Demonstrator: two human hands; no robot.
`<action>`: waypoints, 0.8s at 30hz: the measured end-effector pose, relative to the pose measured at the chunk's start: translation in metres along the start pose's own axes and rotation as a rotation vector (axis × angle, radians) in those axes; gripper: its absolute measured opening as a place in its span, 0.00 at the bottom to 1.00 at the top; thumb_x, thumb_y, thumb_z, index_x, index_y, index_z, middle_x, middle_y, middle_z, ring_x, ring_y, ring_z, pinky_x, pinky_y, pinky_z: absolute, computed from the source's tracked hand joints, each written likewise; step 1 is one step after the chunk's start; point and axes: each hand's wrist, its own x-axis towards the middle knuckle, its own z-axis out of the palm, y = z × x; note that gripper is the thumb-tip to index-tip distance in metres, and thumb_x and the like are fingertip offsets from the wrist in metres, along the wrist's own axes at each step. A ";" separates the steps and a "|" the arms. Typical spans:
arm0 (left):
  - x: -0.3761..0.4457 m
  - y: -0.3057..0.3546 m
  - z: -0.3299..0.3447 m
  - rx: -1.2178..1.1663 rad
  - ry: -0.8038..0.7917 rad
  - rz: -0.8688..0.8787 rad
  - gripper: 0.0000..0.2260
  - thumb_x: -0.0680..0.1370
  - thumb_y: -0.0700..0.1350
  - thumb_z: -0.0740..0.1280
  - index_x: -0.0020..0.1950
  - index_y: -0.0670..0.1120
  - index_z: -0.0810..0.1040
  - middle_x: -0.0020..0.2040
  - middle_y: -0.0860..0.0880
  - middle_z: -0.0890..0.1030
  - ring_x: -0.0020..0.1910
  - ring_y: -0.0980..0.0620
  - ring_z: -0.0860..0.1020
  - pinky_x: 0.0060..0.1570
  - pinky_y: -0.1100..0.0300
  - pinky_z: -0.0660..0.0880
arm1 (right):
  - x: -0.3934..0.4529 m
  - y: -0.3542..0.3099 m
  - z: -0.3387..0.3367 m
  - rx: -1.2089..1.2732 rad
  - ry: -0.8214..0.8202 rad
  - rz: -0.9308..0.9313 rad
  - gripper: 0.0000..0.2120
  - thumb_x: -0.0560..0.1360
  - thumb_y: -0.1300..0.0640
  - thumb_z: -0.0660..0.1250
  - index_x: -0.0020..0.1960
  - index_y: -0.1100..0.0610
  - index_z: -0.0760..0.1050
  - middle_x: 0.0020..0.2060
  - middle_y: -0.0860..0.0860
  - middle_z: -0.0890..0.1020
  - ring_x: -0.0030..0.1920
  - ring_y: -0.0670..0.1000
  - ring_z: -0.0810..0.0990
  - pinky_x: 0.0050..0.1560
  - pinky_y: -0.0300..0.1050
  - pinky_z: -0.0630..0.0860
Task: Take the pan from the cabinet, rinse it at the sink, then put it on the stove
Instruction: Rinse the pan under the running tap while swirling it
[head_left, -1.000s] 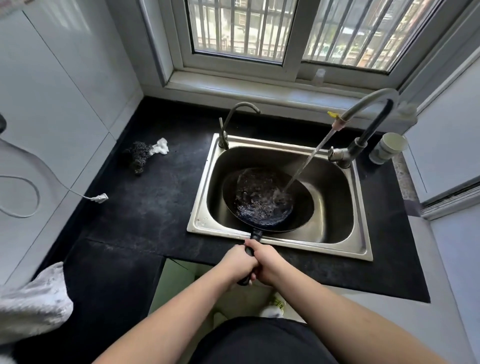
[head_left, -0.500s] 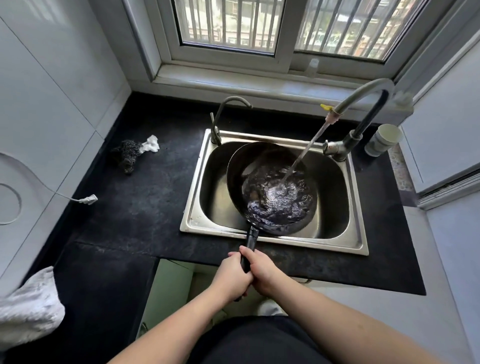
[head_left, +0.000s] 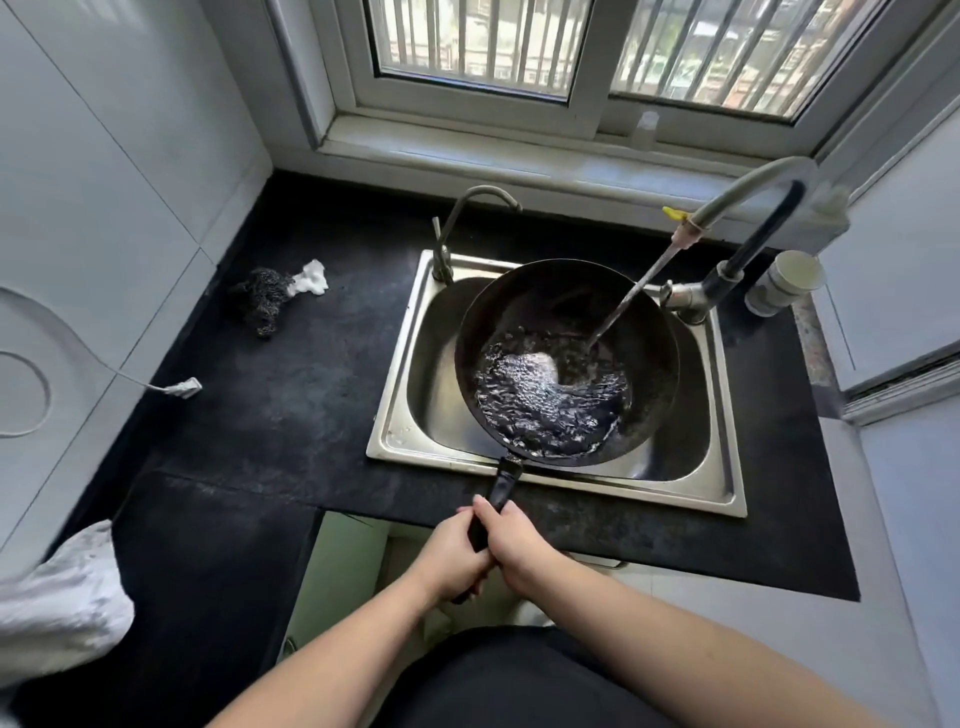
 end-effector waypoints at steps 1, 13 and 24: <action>0.000 0.001 -0.001 -0.012 -0.012 -0.008 0.06 0.75 0.38 0.65 0.50 0.43 0.72 0.28 0.45 0.75 0.16 0.53 0.71 0.16 0.65 0.66 | 0.007 0.005 0.001 -0.017 0.015 0.002 0.27 0.67 0.40 0.66 0.54 0.62 0.77 0.45 0.54 0.86 0.48 0.54 0.85 0.59 0.54 0.78; 0.001 0.022 -0.015 -0.039 -0.087 -0.079 0.08 0.75 0.35 0.60 0.52 0.44 0.71 0.24 0.47 0.72 0.15 0.54 0.69 0.16 0.68 0.63 | -0.004 -0.019 0.007 0.025 0.054 0.041 0.21 0.77 0.47 0.62 0.55 0.65 0.76 0.49 0.64 0.83 0.40 0.59 0.81 0.30 0.42 0.71; 0.001 0.039 -0.014 -0.005 -0.097 -0.107 0.02 0.76 0.38 0.61 0.48 0.42 0.71 0.22 0.48 0.72 0.15 0.55 0.68 0.19 0.67 0.64 | -0.019 -0.035 0.000 0.141 0.011 0.076 0.18 0.80 0.52 0.60 0.53 0.68 0.77 0.38 0.62 0.81 0.17 0.53 0.75 0.19 0.37 0.67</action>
